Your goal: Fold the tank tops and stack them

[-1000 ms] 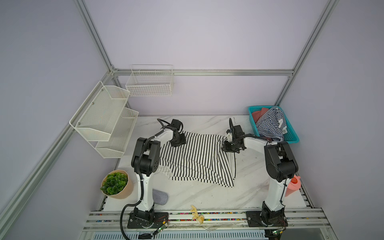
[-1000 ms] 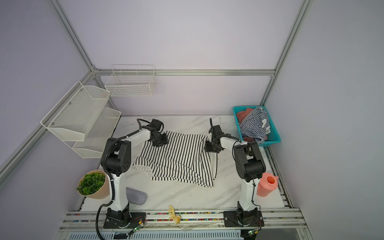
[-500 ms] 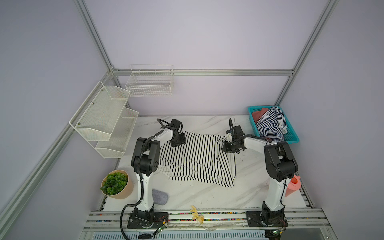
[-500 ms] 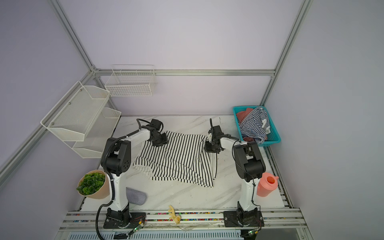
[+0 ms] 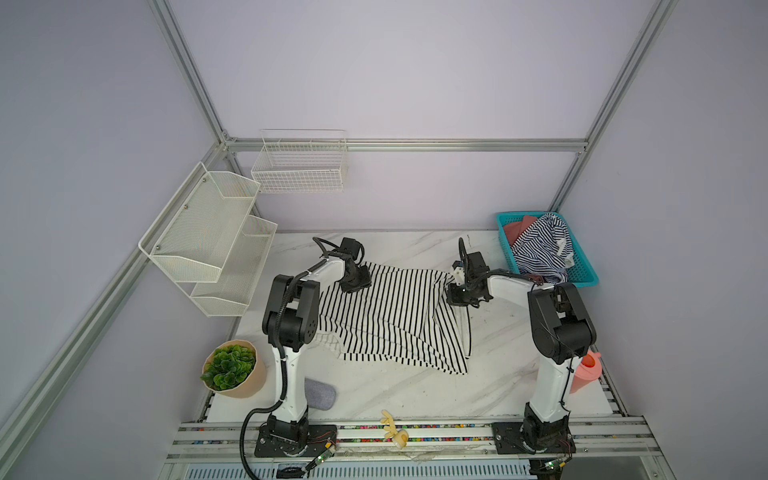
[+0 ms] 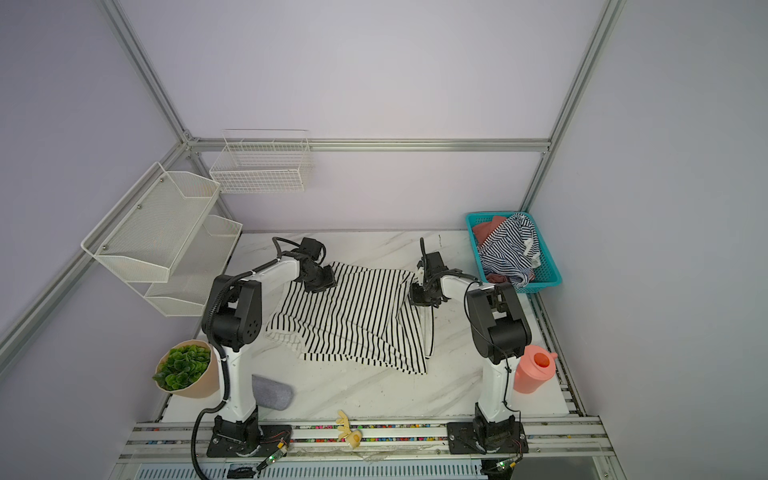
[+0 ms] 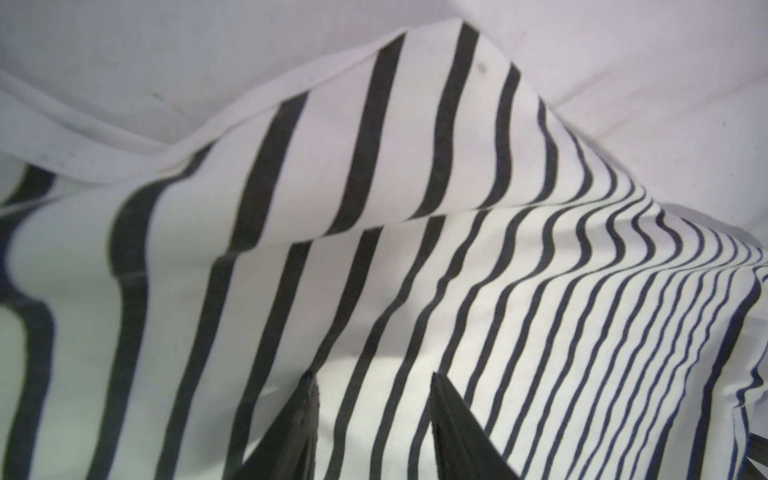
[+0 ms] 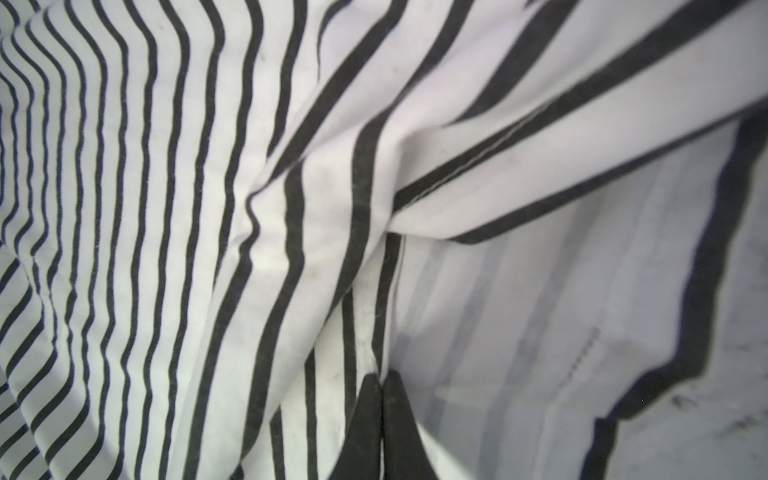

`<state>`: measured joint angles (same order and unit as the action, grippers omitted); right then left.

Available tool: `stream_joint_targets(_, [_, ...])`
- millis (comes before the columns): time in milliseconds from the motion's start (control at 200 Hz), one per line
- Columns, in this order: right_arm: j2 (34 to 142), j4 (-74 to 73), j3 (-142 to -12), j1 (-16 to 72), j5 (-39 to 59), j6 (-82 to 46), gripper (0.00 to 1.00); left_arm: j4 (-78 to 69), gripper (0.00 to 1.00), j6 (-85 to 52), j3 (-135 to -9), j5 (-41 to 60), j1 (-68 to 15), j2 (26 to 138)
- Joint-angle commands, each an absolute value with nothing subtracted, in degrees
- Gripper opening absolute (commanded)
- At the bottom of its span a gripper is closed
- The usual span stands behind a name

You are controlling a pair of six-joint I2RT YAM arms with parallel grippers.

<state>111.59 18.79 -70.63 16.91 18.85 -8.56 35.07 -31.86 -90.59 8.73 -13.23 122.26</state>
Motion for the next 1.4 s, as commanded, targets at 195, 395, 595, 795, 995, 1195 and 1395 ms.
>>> stream_joint_targets(195, [107.1, 20.4, -68.6, 15.8, 15.3, -9.6, 0.0, 38.4, 0.44, -32.2, -91.4, 4.3, -12.2, 127.7])
stream_joint_targets(395, [104.6, 21.1, -67.2, 15.0, 14.1, -10.6, 0.0, 39.1, 0.43, -33.4, -91.0, 3.5, -12.0, 129.2])
stream_joint_targets(595, [102.6, 22.2, -65.3, 13.5, 12.8, -11.4, 0.0, 38.9, 0.44, -34.8, -89.9, 2.6, -11.8, 129.2])
stream_joint_targets(795, [100.4, 23.2, -62.9, 12.1, 11.4, -11.6, 0.0, 38.8, 0.43, -35.4, -89.5, 2.3, -11.3, 129.7])
stream_joint_targets(995, [99.3, 23.6, -60.9, 9.9, 10.1, -11.3, 0.0, 38.5, 0.43, -35.5, -88.9, 2.0, -11.0, 129.7])
stream_joint_targets(1195, [100.5, 23.6, -62.4, 7.0, 9.1, -10.7, 0.0, 38.5, 0.43, -35.6, -88.4, 1.7, -10.8, 129.3])
stream_joint_targets(1395, [101.4, 24.2, -66.5, 6.2, 12.5, -8.5, 0.25, 37.8, 0.43, -36.2, -86.9, 2.8, -10.6, 127.7])
